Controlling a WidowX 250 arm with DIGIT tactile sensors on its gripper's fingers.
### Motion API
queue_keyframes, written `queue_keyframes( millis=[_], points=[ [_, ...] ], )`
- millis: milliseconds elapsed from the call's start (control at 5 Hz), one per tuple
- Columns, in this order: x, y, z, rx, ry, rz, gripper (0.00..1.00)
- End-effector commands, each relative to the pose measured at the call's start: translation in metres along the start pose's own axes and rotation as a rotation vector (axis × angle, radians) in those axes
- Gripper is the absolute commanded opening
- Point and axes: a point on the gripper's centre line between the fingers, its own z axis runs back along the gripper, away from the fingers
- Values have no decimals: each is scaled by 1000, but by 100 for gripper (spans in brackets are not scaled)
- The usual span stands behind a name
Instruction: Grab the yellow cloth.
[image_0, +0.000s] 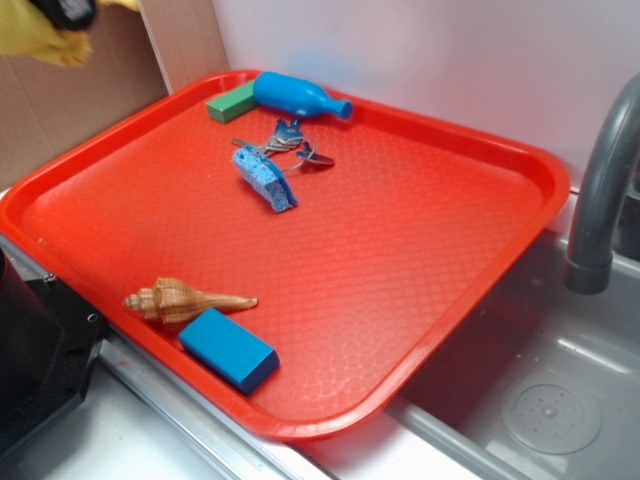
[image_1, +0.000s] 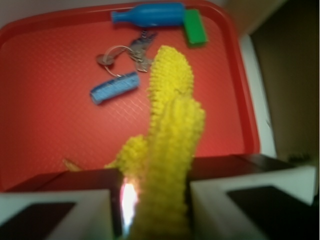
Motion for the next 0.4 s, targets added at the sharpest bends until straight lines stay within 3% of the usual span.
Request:
queue_keyframes(
  millis=[0, 200],
  points=[
    [0, -5, 29, 72, -92, 130, 0],
    [0, -5, 29, 72, -92, 130, 100]
  ],
)
